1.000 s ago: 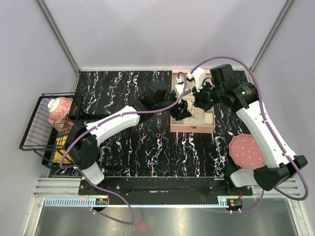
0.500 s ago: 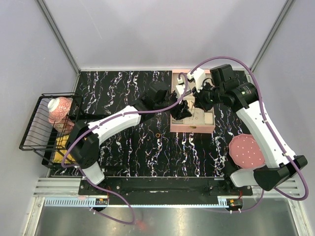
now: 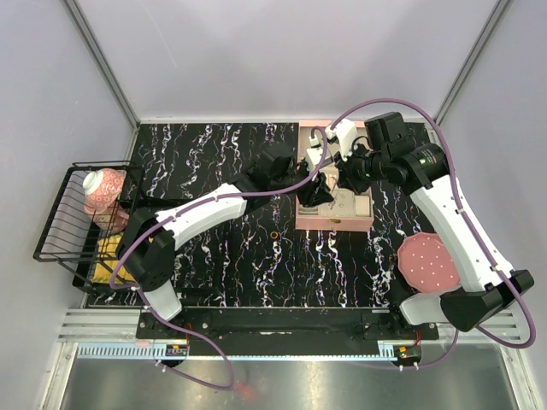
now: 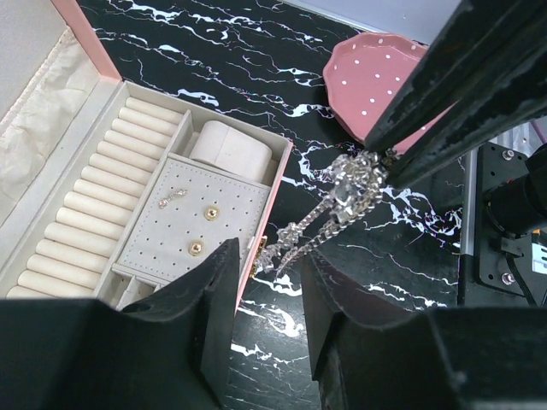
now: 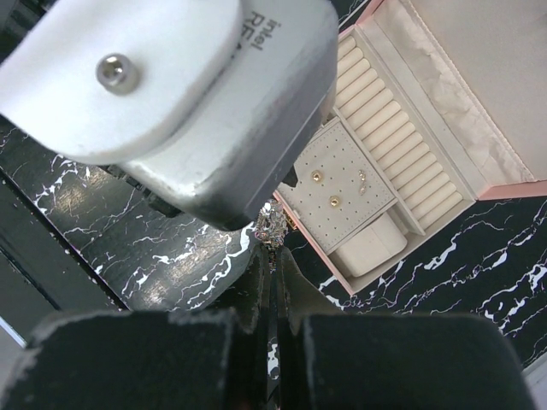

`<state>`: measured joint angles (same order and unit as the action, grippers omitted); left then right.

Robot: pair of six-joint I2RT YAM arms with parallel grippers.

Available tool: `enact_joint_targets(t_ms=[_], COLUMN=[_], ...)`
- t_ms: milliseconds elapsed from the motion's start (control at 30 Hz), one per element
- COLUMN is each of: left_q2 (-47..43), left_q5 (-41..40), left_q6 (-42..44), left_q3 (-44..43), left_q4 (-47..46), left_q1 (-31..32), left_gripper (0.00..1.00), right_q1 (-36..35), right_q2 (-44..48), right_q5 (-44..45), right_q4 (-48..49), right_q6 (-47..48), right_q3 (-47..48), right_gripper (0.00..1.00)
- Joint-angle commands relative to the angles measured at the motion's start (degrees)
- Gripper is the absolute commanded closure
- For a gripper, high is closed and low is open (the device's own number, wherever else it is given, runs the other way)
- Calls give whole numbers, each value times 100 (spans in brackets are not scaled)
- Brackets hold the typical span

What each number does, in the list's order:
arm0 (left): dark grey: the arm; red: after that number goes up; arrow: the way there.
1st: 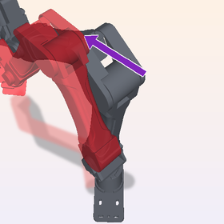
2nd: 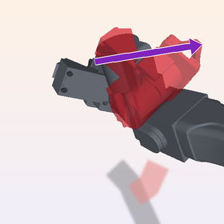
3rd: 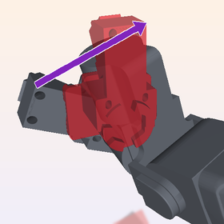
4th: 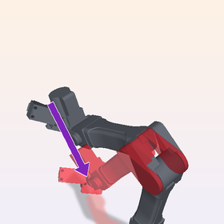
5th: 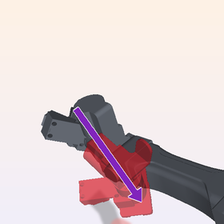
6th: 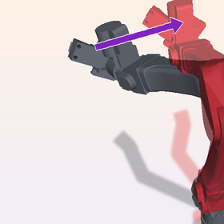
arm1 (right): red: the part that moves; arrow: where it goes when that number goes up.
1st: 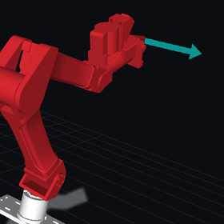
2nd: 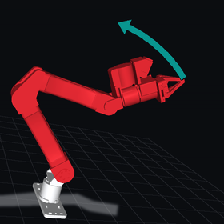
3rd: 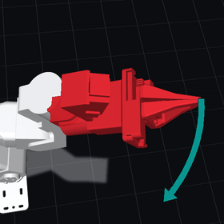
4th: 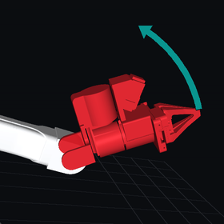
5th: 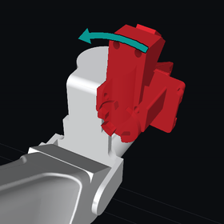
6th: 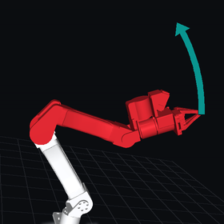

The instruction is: Organize the mixed jewelry

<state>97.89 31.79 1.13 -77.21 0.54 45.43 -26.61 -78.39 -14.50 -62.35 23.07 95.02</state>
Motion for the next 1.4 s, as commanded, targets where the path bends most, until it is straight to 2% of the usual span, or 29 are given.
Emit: enact_joint_targets(t_ms=[0,100,267,467,1000,1367], left_q2=[29,46,29,2,-15,187], left_q5=[213,240,214,196,205,-252], left_q6=[-51,-77,-77,-60,-43,-42], left_q3=[-13,-13,-22,-48,-400,-1191], left_q4=[-335,-344,-309,-247,51,333], left_q1=[36,45,45,45,-69,-438], left_gripper=[64,71,89,100,100,100], right_q1=[-37,-46,-37,-37,-37,-2], right_q2=[157,157,201,228,201,-115], right_q5=[26,44,158,360,1054,1995], right_q4=[47,47,82,135,504,1119], right_q6=[-74,-66,-31,-13,-118,-417], right_q3=[148,130,43,-115,-423,-467], right_gripper=[100,100,100,100,100,100])
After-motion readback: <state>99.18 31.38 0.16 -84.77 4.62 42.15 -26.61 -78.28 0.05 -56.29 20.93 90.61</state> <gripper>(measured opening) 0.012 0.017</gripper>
